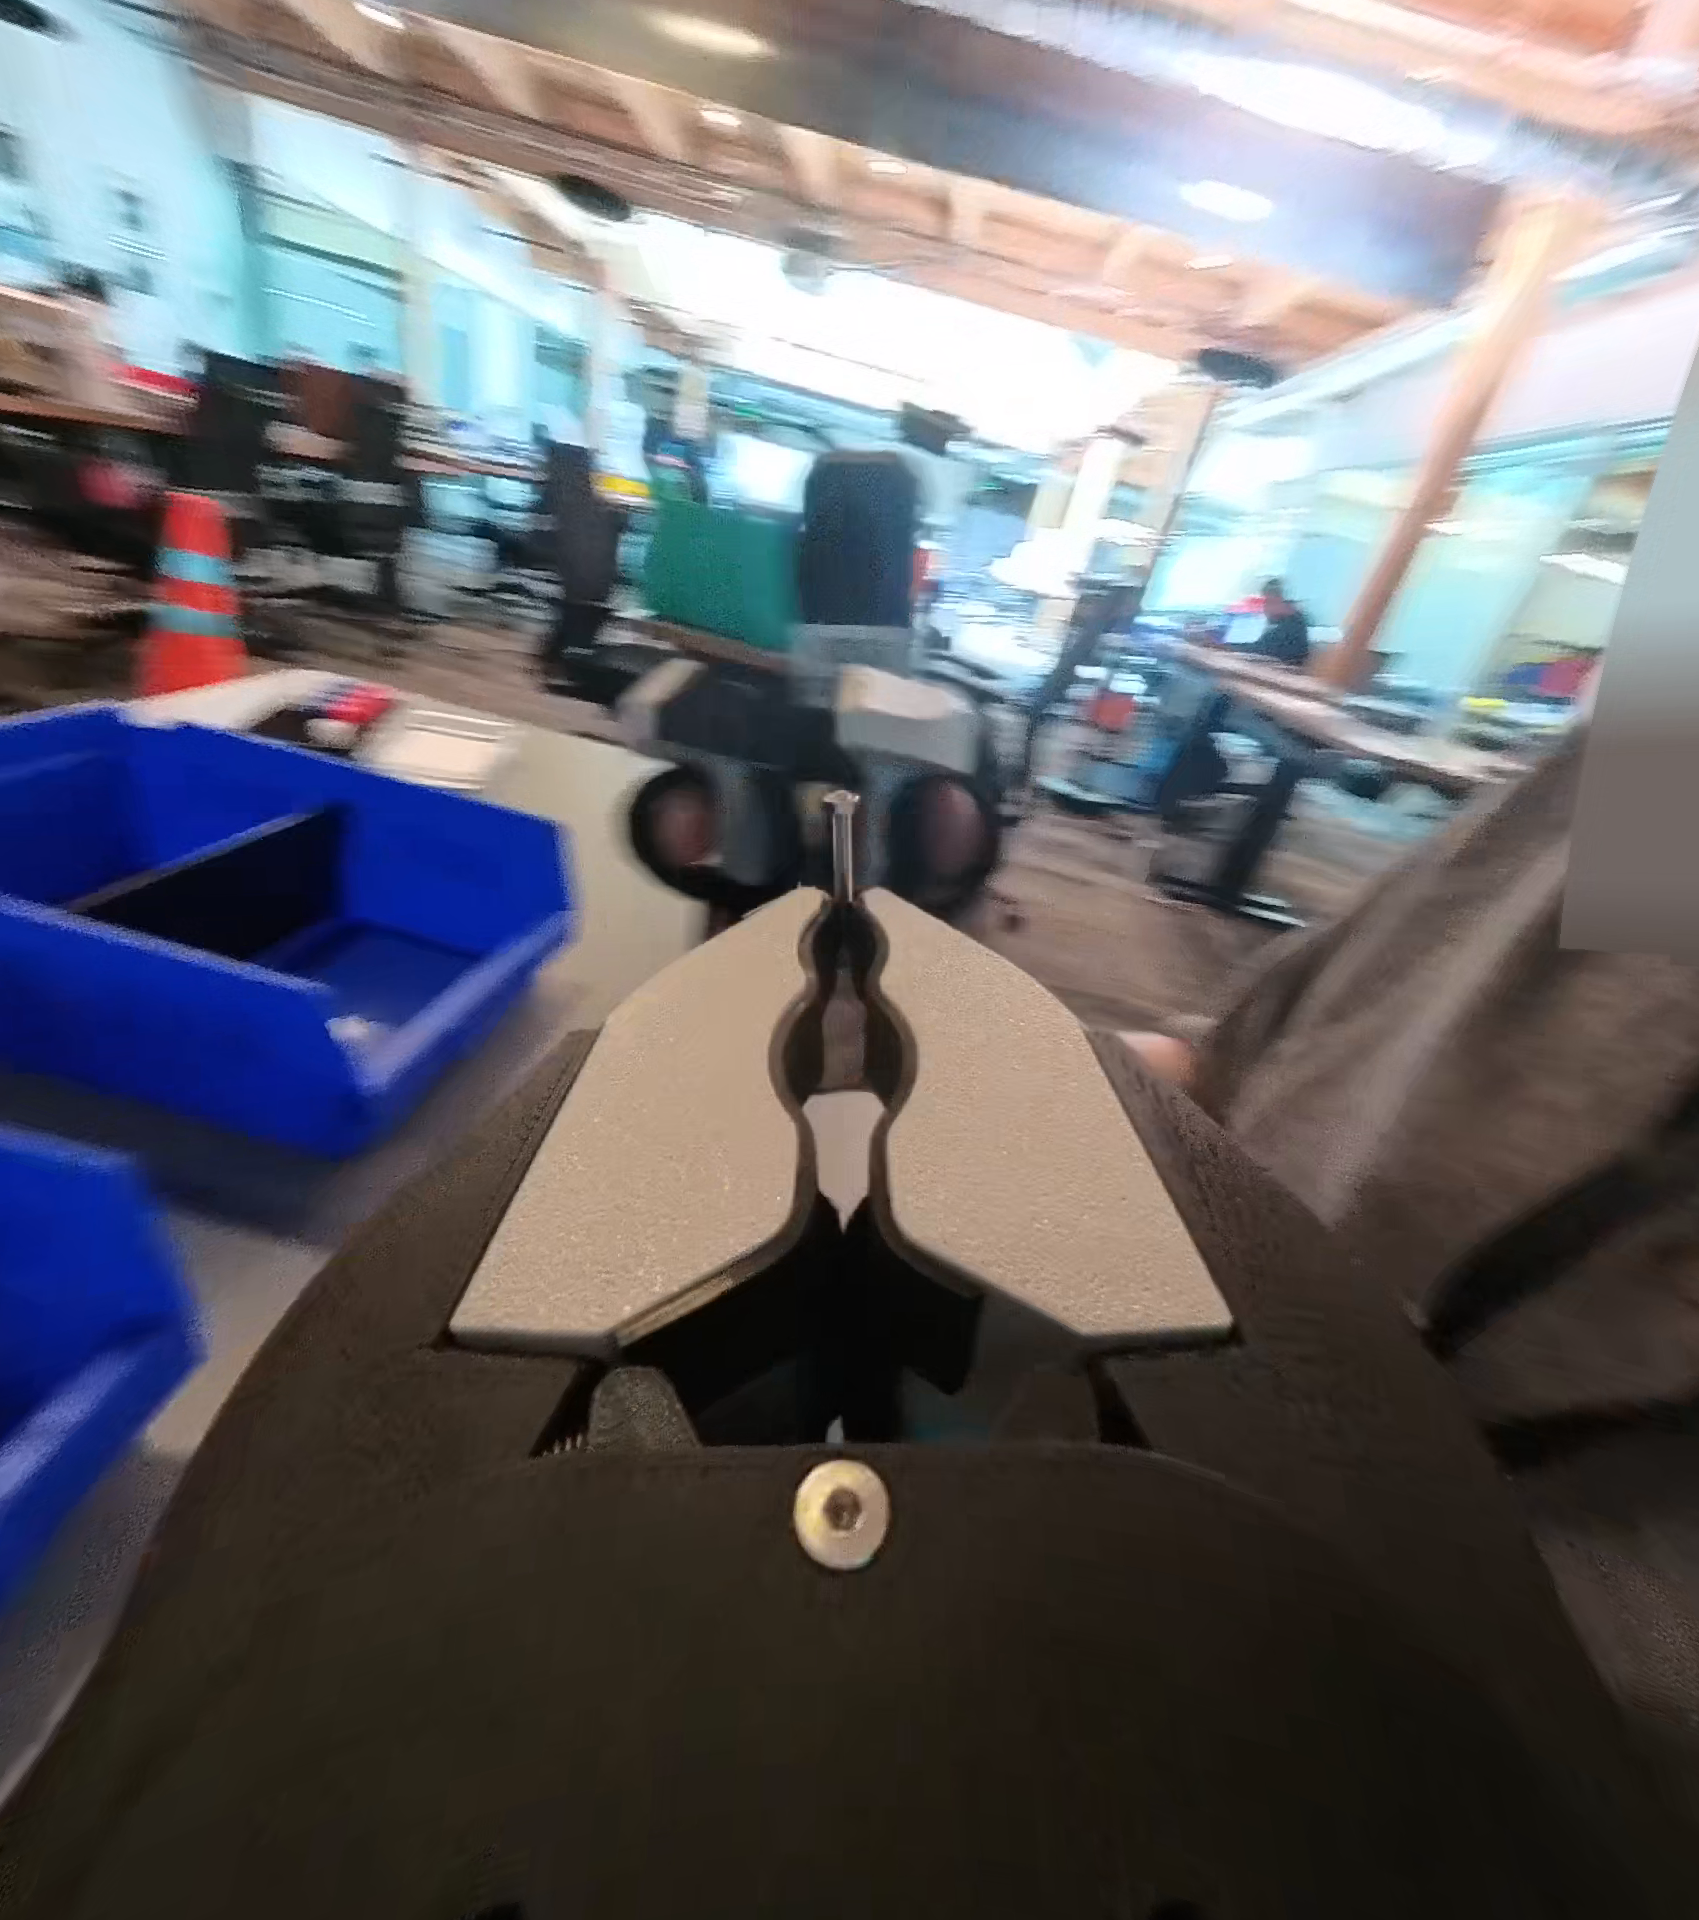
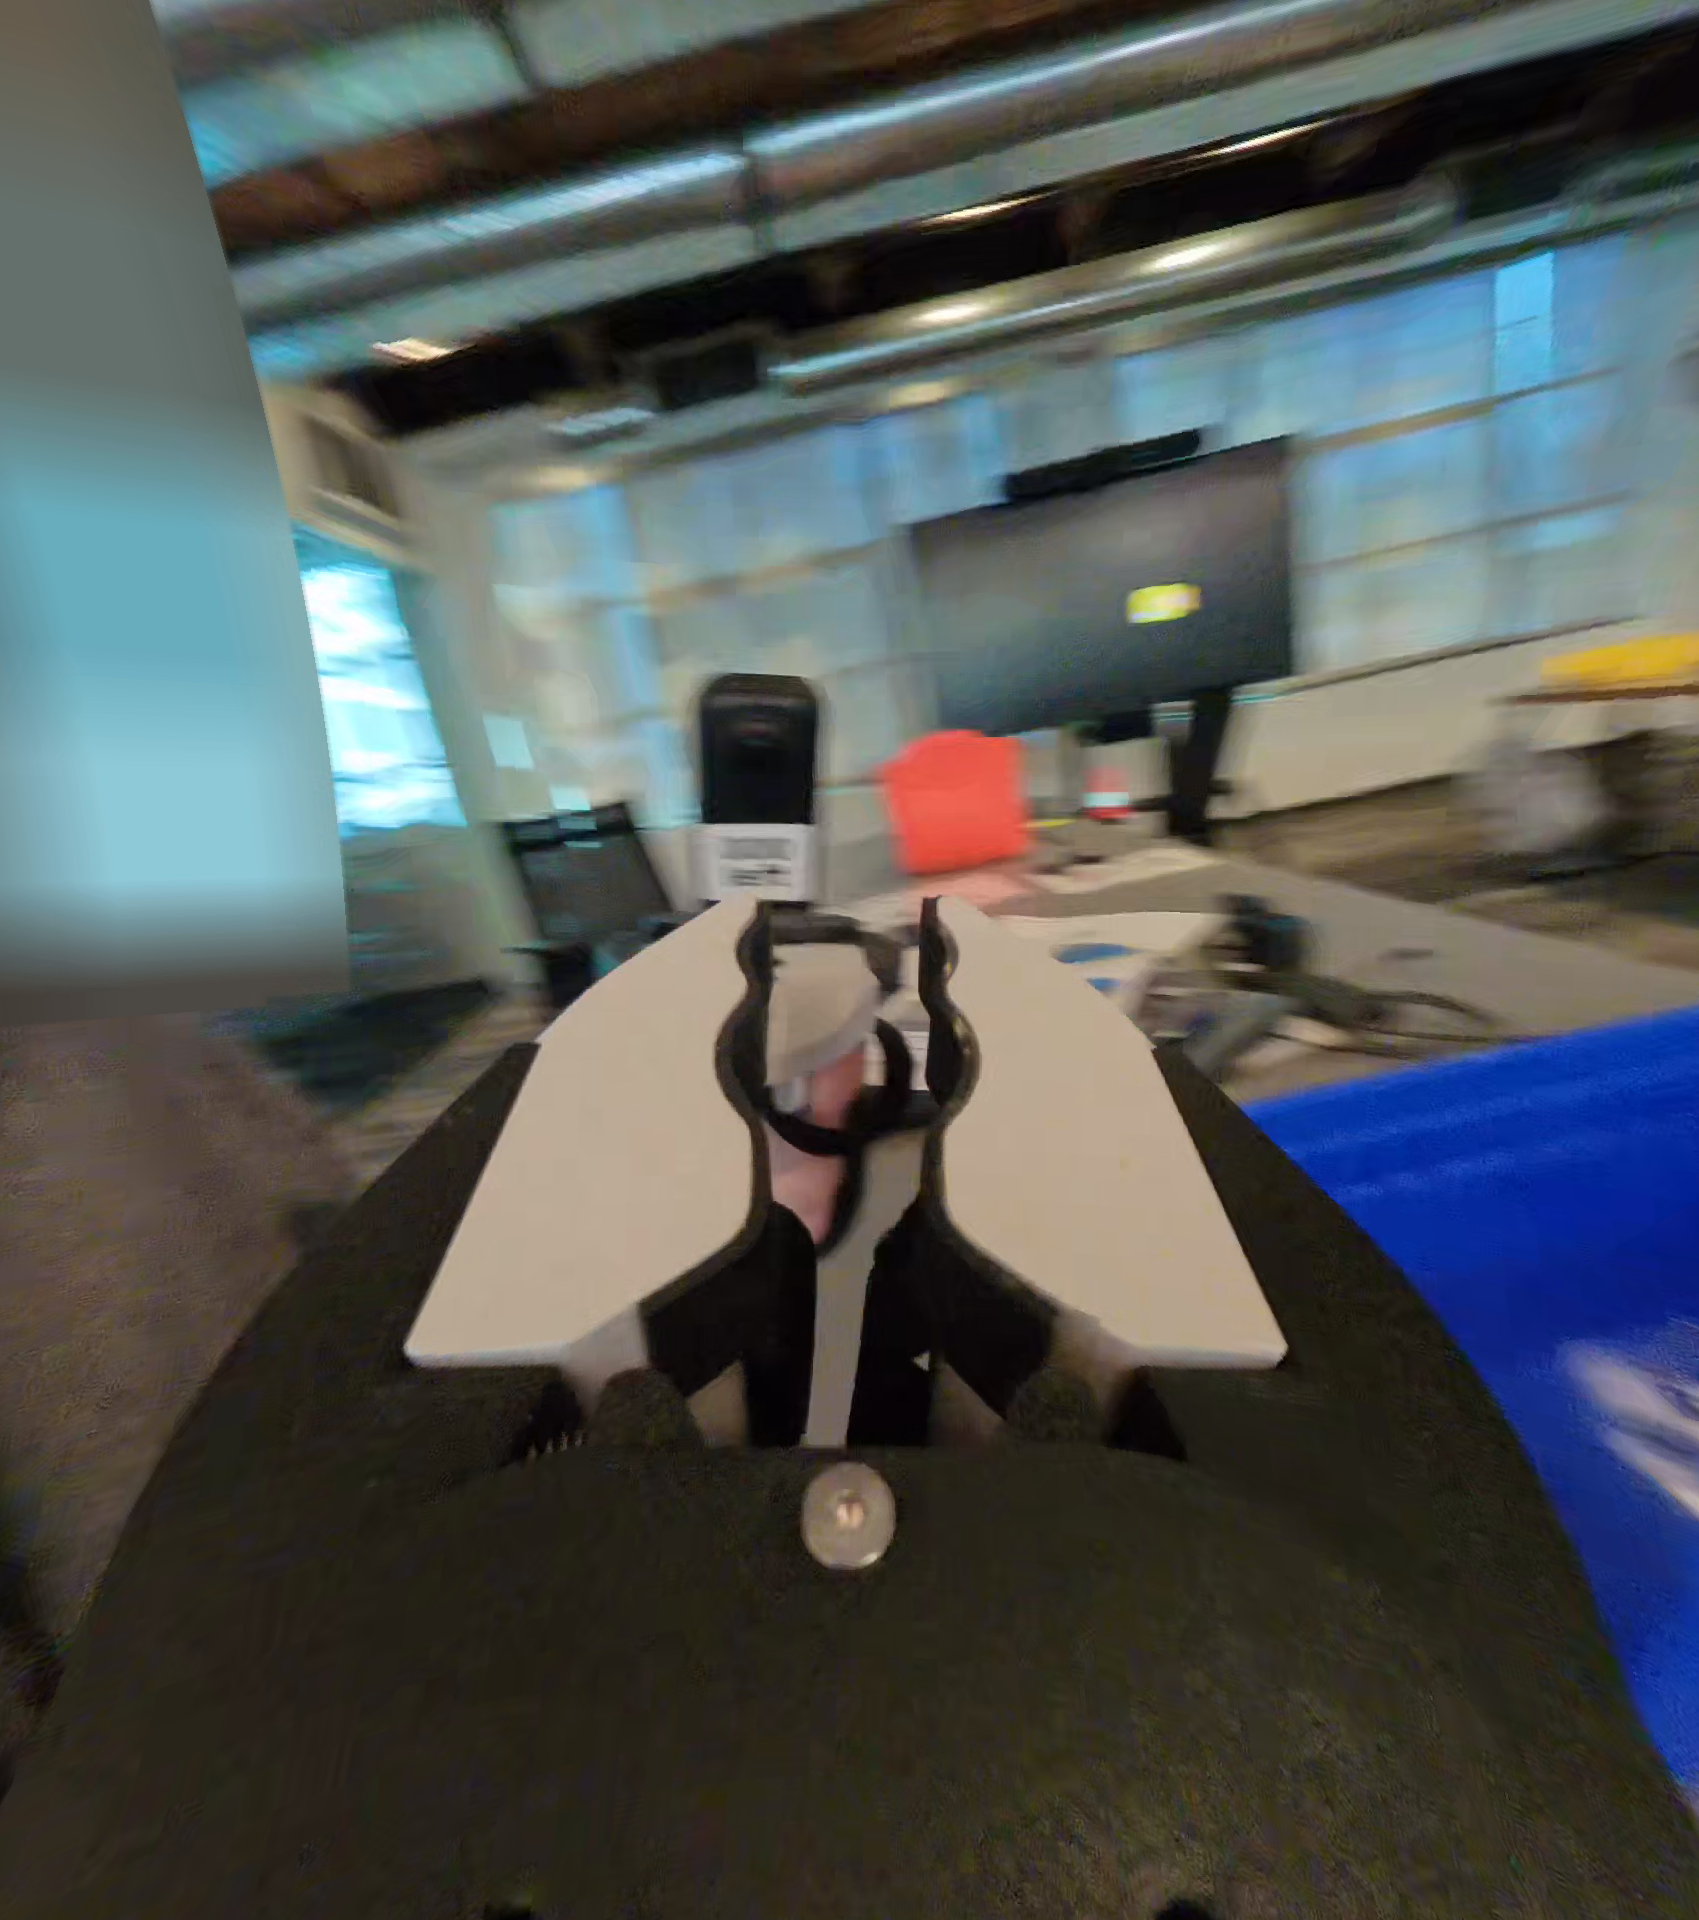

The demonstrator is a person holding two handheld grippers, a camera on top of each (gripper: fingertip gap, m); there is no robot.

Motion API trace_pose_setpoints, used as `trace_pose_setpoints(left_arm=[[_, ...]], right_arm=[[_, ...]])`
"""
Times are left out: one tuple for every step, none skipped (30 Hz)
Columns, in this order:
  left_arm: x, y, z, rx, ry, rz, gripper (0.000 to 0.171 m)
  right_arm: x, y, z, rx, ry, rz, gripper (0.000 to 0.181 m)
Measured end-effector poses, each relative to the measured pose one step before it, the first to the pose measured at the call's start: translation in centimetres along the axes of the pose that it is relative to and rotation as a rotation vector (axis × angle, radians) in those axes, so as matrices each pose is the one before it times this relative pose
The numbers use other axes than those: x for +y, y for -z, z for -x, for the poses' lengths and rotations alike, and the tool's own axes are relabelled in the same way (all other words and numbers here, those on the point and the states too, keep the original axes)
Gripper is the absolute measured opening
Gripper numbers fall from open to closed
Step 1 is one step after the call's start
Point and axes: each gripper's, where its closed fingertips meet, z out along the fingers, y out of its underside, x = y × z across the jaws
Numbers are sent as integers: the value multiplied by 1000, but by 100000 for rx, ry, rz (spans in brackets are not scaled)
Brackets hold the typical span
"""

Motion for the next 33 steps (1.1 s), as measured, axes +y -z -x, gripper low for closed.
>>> trace_pose_setpoints(left_arm=[[-105,139,1056,-9366,-2303,-502,2],[26,33,814,-7466,-1335,293,2],[-33,-4,542,-5494,-861,-293,2],[20,-4,484,-5536,-2091,15,2],[139,-71,281,-4386,-2778,997,2],[122,-92,100,-3257,-2426,797,2],[137,-100,6,-2312,-1878,914,2],[98,-95,-107,-1338,-1655,782,2],[118,-85,-116,-867,-1201,893,2],[34,-33,5,-1358,-788,220,2],[-13,-16,-116,-200,-715,-44,2],[13,-9,-57,-421,-555,269,2],[-58,45,55,-1261,-1040,-312,2],[2,-4,-102,-5,-1085,272,2],[-7,-16,-82,-15,-438,76,2],[-23,10,16,-525,-452,-129,2],[27,-24,-101,485,-288,212,2],[32,-22,-33,262,169,109,2],[1,4,-19,108,3,-229,2],[33,-8,-53,569,93,113,2],[75,-24,-37,223,-5,364,2],[8,15,-24,-47,-143,-187,2],[43,-15,-40,264,-14,106,2],[12,-12,-28,346,165,-129,2],[27,-9,-32,233,37,-96,2],[-18,0,-100,708,-59,-386,2],[-123,31,-199,1546,14,-978,2],[-166,55,-319,3017,482,-1205,2],[-146,74,-387,4549,1660,-860,2],[-143,96,-483,6360,2729,-866,2],[-196,138,-664,8521,3828,-1248,2],[-188,180,-702,9646,5362,-1244,2],[-136,143,-1023,12482,6822,-1167,2]], right_arm=[[340,227,-596,13188,6726,2265,22],[489,64,-373,11307,7566,3813,22],[134,-24,280,5916,6274,1079,23],[168,-106,40,6058,4267,1875,22],[226,-185,155,3609,4637,2547,23],[104,-138,-148,4427,3576,1264,23],[92,-158,50,1761,2232,1019,22],[70,-184,189,-56,497,691,22],[2,-183,172,-235,-121,-26,22],[-43,-170,176,-576,-288,-359,22],[-26,-134,42,519,358,-193,21],[-10,-108,86,239,496,-47,19],[16,-105,-21,890,412,65,19],[45,-96,-1,560,622,213,18],[69,-103,28,-78,-142,412,17],[33,-74,-49,381,-258,27,17],[26,-69,74,-600,-202,122,16],[9,-36,5,-44,-129,-38,15],[-42,-2,6,80,110,-445,13],[-58,28,-41,305,227,-389,11],[-41,41,-117,798,221,-327,8],[14,20,-80,387,206,40,5],[51,27,-31,-173,12,299,5],[8,42,27,-511,-194,73,5],[43,32,-19,-247,399,404,5],[1,55,27,-650,479,335,5],[-106,78,123,-1893,-77,-395,4],[-223,140,261,-3786,-668,-1103,5],[-223,149,270,-4864,-1269,-1066,4],[-189,141,416,-6955,-2471,-980,4],[-281,201,531,-9134,-4024,-1701,4],[-273,182,550,-10107,-5923,-1707,4],[-250,119,976,-13625,-6372,-1457,4]])
